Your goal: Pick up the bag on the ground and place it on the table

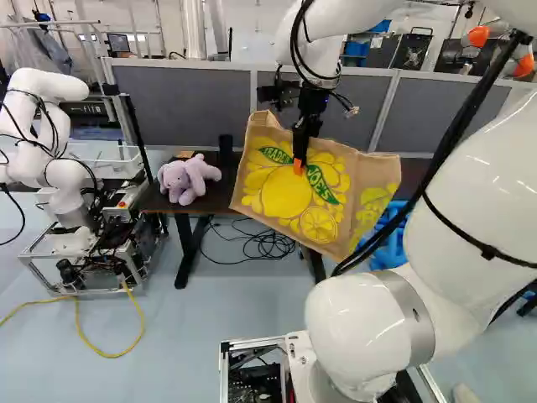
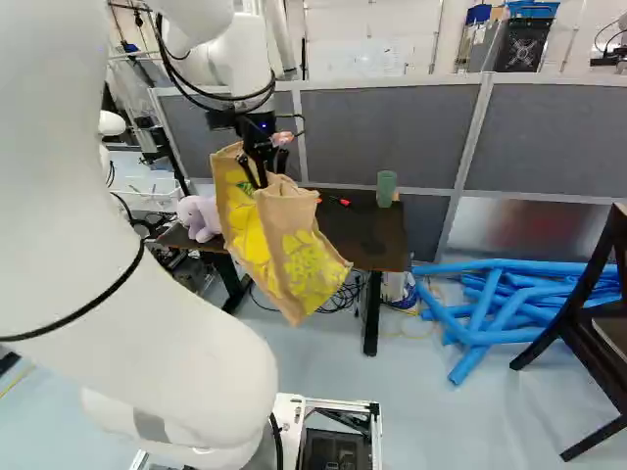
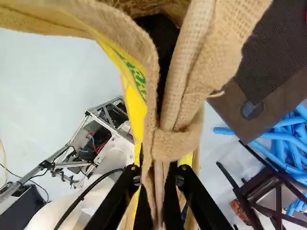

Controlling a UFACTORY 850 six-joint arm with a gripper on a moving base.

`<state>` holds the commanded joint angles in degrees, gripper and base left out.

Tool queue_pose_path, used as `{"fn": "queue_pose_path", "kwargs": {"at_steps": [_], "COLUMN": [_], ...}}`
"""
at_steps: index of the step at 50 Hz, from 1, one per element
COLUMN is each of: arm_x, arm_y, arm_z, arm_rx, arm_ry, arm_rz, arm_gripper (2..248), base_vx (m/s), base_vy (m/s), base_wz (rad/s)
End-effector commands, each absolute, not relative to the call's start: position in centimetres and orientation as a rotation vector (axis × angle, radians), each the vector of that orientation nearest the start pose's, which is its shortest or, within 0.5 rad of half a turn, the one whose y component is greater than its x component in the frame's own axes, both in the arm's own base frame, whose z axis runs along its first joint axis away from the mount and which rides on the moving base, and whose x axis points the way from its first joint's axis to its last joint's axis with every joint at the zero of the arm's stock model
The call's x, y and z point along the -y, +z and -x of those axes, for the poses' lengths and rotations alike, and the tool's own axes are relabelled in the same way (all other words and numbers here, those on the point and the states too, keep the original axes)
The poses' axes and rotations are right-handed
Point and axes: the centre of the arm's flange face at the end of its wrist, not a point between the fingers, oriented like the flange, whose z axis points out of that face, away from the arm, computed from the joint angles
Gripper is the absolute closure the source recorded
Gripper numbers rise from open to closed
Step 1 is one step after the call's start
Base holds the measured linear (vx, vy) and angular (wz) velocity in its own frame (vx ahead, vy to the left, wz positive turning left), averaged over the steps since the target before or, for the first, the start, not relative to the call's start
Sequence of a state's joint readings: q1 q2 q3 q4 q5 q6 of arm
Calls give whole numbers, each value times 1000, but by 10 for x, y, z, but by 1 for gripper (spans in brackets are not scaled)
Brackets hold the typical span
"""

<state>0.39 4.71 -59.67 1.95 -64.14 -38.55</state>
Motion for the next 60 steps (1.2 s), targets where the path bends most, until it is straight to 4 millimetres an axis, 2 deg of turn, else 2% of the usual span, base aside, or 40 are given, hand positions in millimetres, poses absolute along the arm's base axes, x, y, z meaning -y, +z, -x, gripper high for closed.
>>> {"fn": "queue_pose_path", "kwargs": {"at_steps": [18, 60], "arm_x": [16, 67], "arm_y": [614, 616], "arm_z": [-441, -517], "arm_rx": [945, 809], "arm_ry": [-20, -47], "arm_rz": [2967, 3014], "arm_gripper": [228, 228], "base_vx": [0, 0], "base_vy": [0, 0], "base_wz": [0, 0]}}
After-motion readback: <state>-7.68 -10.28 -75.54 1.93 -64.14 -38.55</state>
